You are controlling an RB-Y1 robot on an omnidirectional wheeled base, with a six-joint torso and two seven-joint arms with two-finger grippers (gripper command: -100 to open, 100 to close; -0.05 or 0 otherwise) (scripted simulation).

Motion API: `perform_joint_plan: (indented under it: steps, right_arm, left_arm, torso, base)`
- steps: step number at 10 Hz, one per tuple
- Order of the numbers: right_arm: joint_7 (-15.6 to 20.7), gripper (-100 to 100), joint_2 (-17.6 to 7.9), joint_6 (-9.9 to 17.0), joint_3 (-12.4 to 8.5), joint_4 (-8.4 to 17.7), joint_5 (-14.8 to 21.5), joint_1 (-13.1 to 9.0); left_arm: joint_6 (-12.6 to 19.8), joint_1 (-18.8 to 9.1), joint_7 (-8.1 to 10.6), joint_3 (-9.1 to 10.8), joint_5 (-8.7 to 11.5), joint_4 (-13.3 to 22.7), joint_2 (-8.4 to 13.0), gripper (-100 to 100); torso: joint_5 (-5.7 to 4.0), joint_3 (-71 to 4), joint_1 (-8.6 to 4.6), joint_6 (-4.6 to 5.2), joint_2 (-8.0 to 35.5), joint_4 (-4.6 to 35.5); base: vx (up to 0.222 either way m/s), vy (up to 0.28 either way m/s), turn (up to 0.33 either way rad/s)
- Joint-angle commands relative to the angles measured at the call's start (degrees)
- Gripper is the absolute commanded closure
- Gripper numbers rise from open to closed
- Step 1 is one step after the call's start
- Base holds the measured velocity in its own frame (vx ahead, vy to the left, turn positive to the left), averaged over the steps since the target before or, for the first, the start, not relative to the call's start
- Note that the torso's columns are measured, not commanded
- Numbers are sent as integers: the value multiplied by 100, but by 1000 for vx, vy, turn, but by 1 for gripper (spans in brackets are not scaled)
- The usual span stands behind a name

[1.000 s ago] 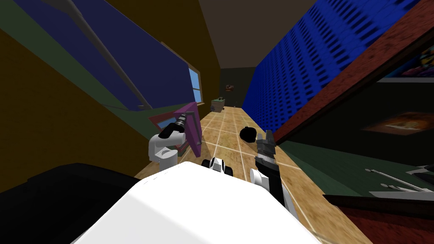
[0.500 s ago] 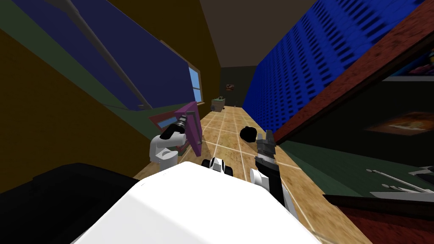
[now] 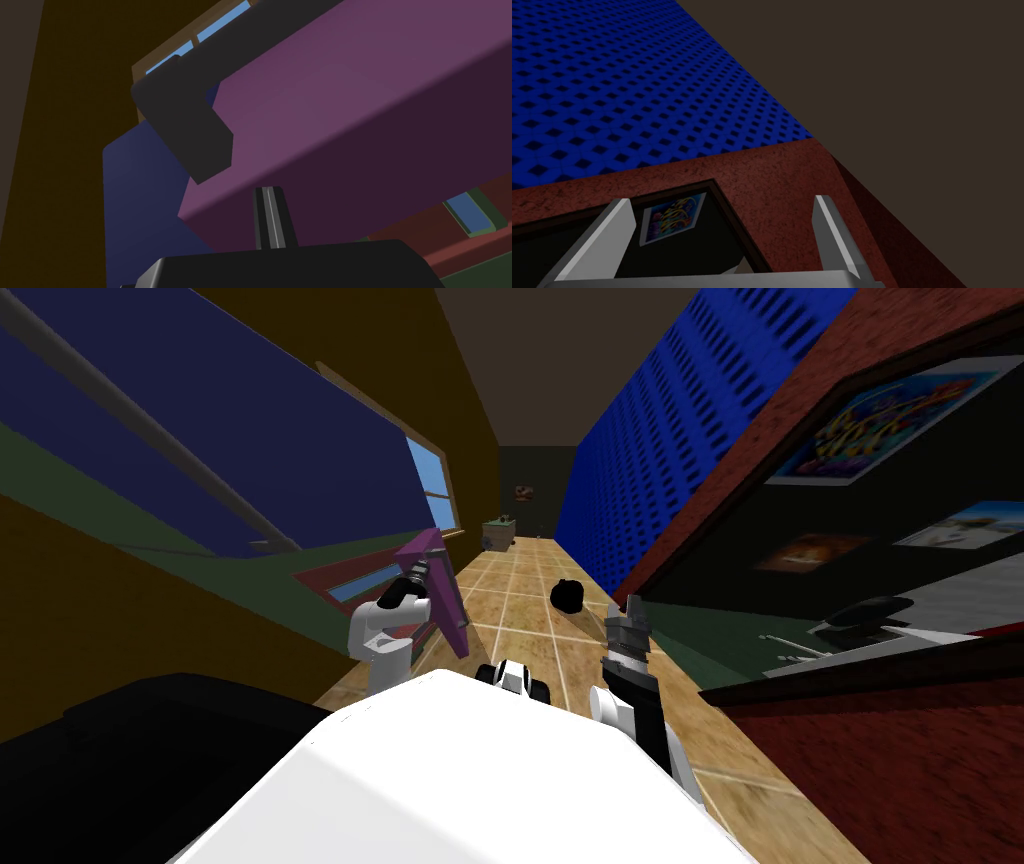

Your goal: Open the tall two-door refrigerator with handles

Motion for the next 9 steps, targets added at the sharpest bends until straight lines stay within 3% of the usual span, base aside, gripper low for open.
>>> perform_joint_plan:
  steps: [1,3,4,6,7,8,9]
  right_arm:
    - [0,0,-1,0,-2,0,0,2]
    - [0,0,-1,0,-1,0,0,1]
    - [0,0,-2,0,-2,0,0,2]
    - [0,0,-1,0,-1,0,0,1]
    - [0,0,-1,0,-2,0,0,2]
    - [0,0,-2,0,-3,0,0,2]
    - [0,0,-1,0,-1,1,0,0]
  left_arm:
    - [-166,-95,66,443,-93,318,254,100]
    - [-166,-95,66,744,-93,423,254,100]
    - [-248,-184,122,899,-123,632,491,100]
    - [-248,-184,122,1241,-123,787,501,100]
    - [-248,-184,122,1284,-123,787,501,100]
    - [-329,-273,177,1475,-154,1088,744,100]
    - [-329,-273,177,1615,-154,1151,748,100]
  torso:
    - [13,21,14,-16,24,1]
    - [16,18,-12,-2,14,-12]
    - [18,30,-5,-15,31,-7]
    - [0,20,-20,-4,24,-1]
    - [14,34,9,-29,41,2]
    - [16,35,40,-28,46,10]
    - [-1,11,11,12,18,7]
  base:
    - [-16,-143,-303]
    - [3,-87,-171]
    - [13,-139,-329]
    - [2,-104,-171]
    - [14,-19,46]
    - [11,-131,-301]
    - [9,-133,-287]
